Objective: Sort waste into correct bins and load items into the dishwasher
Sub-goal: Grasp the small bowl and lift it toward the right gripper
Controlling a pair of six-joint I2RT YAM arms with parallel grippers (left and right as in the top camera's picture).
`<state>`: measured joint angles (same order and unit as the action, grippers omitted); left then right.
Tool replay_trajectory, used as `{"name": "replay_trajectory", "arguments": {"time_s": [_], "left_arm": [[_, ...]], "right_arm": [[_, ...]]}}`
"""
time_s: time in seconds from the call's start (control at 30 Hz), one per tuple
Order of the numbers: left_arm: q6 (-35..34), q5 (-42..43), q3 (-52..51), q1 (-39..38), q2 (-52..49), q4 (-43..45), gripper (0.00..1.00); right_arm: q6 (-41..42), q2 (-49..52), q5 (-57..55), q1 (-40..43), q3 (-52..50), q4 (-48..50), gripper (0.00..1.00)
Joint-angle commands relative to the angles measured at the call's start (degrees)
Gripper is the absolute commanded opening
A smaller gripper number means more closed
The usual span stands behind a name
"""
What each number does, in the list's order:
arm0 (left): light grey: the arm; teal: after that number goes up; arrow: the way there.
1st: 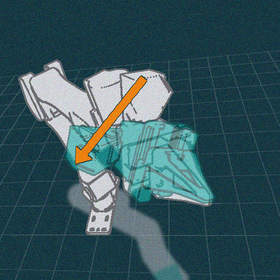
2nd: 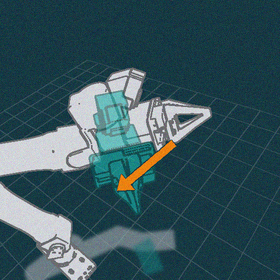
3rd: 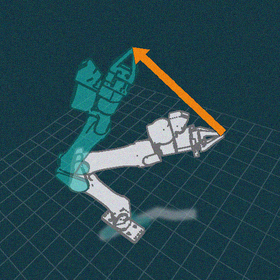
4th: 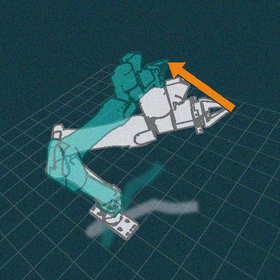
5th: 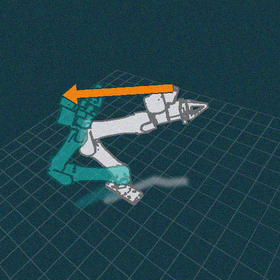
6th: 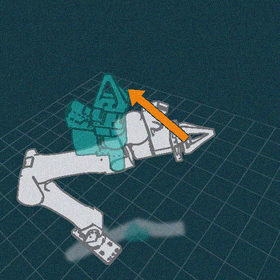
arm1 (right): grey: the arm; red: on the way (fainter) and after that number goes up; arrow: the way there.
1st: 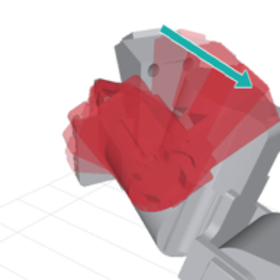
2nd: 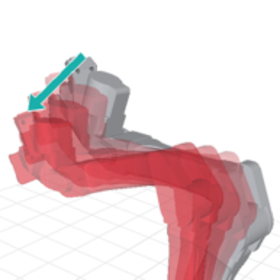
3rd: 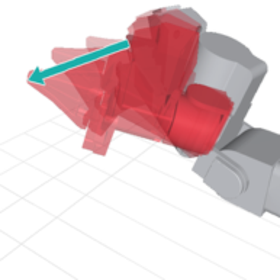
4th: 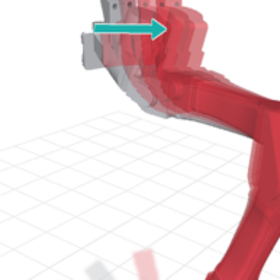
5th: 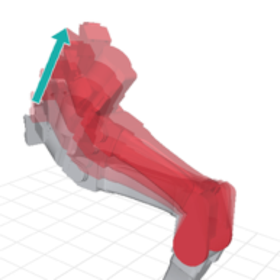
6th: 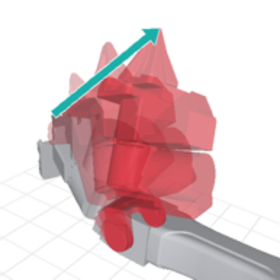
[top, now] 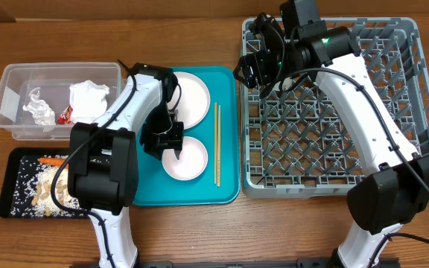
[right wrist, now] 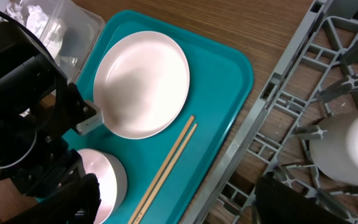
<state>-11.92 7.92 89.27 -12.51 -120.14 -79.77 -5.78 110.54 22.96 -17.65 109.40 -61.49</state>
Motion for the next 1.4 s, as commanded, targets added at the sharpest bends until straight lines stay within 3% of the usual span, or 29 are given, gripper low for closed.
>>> {"name": "replay_trajectory", "arguments": {"time_s": [0.0,0.27,0.5,0.57,0.77,0.9,1.03,1.37], "left_arm": [[-1.90,-3.32,-0.22,0.15,-0.50,0.57,0.45],[-2.75,-5.57,-0.22,0.15,-0.50,0.94,0.04],[-2.75,-5.07,1.92,0.15,0.94,0.94,0.04],[-2.91,-4.11,4.24,0.15,2.23,0.79,0.04],[-2.91,-1.33,16.59,0.15,6.29,-0.83,0.04],[-2.82,1.97,24.52,0.07,7.78,-2.03,0.04],[-2.25,2.69,29.99,0.07,7.78,-3.28,0.04],[-2.23,2.64,31.54,0.07,7.76,-3.37,0.04]], "right_arm": [[0.07,-1.99,-0.48,0.20,1.62,0.31,0.82],[0.04,-1.99,-0.48,0.20,1.62,0.28,0.82],[0.02,-1.99,-0.42,0.26,1.62,0.31,0.88],[0.02,-1.99,-0.17,0.24,1.62,-0.09,1.00],[0.04,-1.99,3.43,0.24,1.62,-1.01,1.00],[0.09,-1.99,4.13,0.00,1.62,-1.03,0.72],[0.13,-1.99,4.13,-1.16,1.62,-1.03,0.57],[0.28,-1.99,4.11,-7.04,1.62,-0.28,0.55]]}}
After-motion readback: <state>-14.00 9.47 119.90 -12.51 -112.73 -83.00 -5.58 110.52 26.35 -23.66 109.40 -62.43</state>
